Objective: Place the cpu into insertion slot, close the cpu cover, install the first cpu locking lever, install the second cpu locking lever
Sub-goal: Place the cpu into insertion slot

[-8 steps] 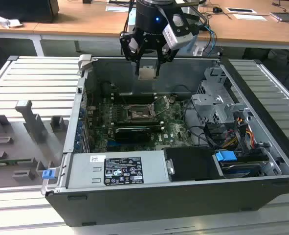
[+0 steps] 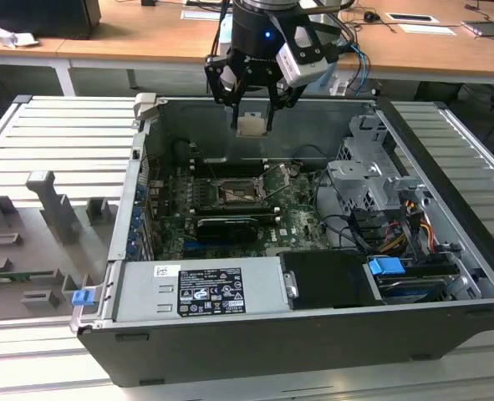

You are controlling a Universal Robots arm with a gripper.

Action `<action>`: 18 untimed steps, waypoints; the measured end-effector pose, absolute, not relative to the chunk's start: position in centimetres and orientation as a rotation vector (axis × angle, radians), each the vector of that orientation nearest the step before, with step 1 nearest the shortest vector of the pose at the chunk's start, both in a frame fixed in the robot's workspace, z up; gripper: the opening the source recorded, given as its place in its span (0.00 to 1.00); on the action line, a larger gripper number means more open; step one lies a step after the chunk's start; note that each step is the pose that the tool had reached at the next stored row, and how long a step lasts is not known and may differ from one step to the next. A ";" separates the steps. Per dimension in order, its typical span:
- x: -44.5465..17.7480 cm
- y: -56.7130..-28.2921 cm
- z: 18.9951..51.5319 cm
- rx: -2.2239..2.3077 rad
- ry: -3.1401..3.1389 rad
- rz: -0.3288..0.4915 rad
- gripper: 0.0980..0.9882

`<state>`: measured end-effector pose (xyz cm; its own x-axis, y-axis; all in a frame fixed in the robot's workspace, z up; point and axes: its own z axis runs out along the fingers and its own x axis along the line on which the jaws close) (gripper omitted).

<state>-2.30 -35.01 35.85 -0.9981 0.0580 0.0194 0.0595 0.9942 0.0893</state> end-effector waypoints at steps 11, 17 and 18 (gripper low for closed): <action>-2.3 -35.0 35.8 -0.163 -3.119 -0.141 0.48; -2.3 -35.0 35.8 -0.197 -3.118 -0.142 0.48; -2.3 -35.0 35.8 -0.201 -3.118 -0.141 0.48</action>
<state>-2.30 -35.01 35.81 -0.9916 0.1277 0.0194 0.1289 0.9876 0.0893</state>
